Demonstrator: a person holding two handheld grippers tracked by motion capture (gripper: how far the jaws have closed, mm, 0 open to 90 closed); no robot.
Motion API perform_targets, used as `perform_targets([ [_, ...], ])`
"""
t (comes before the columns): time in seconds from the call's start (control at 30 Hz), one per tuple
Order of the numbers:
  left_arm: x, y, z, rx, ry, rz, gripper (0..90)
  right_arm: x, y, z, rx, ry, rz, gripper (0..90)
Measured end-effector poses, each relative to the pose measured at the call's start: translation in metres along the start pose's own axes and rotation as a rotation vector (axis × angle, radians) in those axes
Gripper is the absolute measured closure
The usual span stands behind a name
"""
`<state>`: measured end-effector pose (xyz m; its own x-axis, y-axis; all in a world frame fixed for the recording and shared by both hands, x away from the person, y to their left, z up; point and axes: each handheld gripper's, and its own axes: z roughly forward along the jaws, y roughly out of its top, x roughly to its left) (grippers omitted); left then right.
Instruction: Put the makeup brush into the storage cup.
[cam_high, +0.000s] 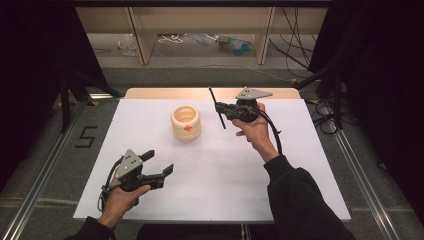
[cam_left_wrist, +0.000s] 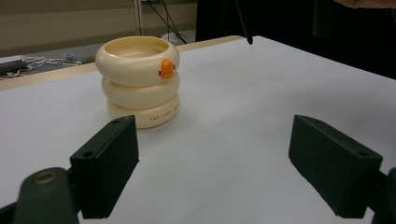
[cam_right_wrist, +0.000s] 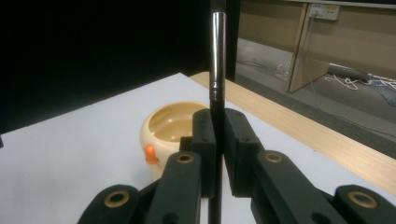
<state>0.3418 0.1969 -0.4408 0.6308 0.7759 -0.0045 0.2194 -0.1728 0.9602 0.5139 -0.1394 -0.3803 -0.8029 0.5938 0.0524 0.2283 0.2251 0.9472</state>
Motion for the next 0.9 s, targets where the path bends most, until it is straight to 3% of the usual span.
perform_targets([
  [0.43,-0.001,0.0,-0.001,-0.004,0.0,-0.011,16.1,-0.004,0.011,0.017,-0.007,-0.01,0.028,84.2],
  [0.47,-0.002,0.0,-0.001,-0.007,-0.002,-0.027,16.1,-0.004,0.012,0.018,-0.004,-0.004,0.027,84.2],
  [0.5,-0.001,0.0,0.0,-0.007,-0.003,-0.008,16.1,-0.004,0.013,0.019,-0.008,-0.007,0.025,84.2],
  [0.57,-0.001,0.0,0.0,-0.004,0.0,-0.011,16.1,-0.004,0.015,0.022,-0.01,-0.007,0.023,84.2],
  [0.6,-0.005,-0.001,-0.001,0.007,-0.004,-0.064,16.1,-0.003,0.016,0.024,-0.005,-0.008,0.024,84.2],
  [0.7,-0.004,-0.001,0.0,-0.004,-0.014,-0.056,16.1,-0.003,0.018,0.028,-0.018,-0.013,0.033,84.2],
  [0.77,-0.004,-0.001,-0.001,0.004,0.002,-0.053,16.1,-0.004,0.02,0.03,-0.016,-0.011,0.033,84.2],
  [0.83,-0.002,-0.001,-0.001,0.001,0.002,-0.031,16.1,-0.003,0.022,0.033,-0.018,-0.006,0.043,84.2],
  [0.9,-0.004,-0.001,-0.002,0.006,0.01,-0.06,16.1,-0.003,0.022,0.035,-0.021,-0.009,0.039,84.2],
])
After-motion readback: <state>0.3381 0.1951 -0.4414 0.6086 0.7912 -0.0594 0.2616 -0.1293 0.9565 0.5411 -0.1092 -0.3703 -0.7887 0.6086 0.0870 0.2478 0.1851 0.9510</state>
